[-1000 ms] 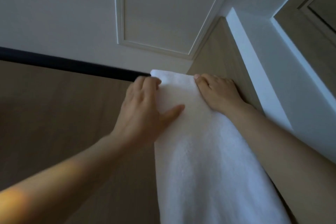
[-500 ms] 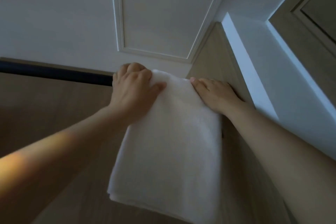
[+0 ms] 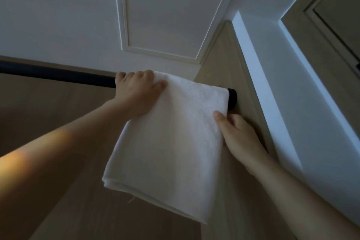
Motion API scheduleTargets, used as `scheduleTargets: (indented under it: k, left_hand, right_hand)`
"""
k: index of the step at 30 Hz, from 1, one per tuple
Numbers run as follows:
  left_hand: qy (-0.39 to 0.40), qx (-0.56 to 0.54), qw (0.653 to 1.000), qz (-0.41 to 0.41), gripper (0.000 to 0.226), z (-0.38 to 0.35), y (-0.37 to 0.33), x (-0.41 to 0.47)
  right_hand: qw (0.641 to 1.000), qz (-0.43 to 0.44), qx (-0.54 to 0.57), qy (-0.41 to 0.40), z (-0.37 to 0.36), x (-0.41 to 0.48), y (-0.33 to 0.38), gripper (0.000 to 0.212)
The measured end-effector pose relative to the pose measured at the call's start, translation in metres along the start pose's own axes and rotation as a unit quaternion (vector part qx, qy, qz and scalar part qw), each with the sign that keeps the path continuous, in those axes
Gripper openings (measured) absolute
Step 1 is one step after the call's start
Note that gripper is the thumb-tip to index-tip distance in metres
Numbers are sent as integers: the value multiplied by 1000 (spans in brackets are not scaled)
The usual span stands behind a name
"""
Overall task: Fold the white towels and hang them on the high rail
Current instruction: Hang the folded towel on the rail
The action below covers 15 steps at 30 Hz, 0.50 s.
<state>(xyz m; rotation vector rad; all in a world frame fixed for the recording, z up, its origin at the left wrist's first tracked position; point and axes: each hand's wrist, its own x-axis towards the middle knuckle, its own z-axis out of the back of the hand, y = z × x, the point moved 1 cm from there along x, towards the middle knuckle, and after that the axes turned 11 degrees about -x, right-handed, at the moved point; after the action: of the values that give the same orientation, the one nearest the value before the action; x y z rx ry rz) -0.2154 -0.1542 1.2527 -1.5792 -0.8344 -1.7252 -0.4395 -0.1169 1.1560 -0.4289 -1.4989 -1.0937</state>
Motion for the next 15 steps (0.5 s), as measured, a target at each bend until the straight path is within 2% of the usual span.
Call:
scheduleTargets:
  k: [2,3,5,7,9,12,15]
  left_hand:
    - [5,3,1000,3,46,0,0,1]
    - [5,4,1000,3,46,0,0,1]
    - [3,2,1000,2,45,-1,1,3]
    - [-3,-1,1000,9,47,-2,1,4]
    - [-20,-3,1000,21,50,-5,-1,6]
    - [-65,-3,997,41,44,-12,-5,13]
    - [-127,14,991,42,42,-18,-6,18]
  right_hand:
    - [989,-59,114,78,-3,1,4,38]
    - [980,-79,165,85,-3,3,7,31]
    - [968,-95,229,35,0,9,13,20]
    - [982,-59,167,-61,6,17,18,24]
    - [990,-7,72,-123,13,27,25,27]
    - [988,36,-32,-144,18,49,35,33]
    - [981,33,-118,-148,14,69,43,36]
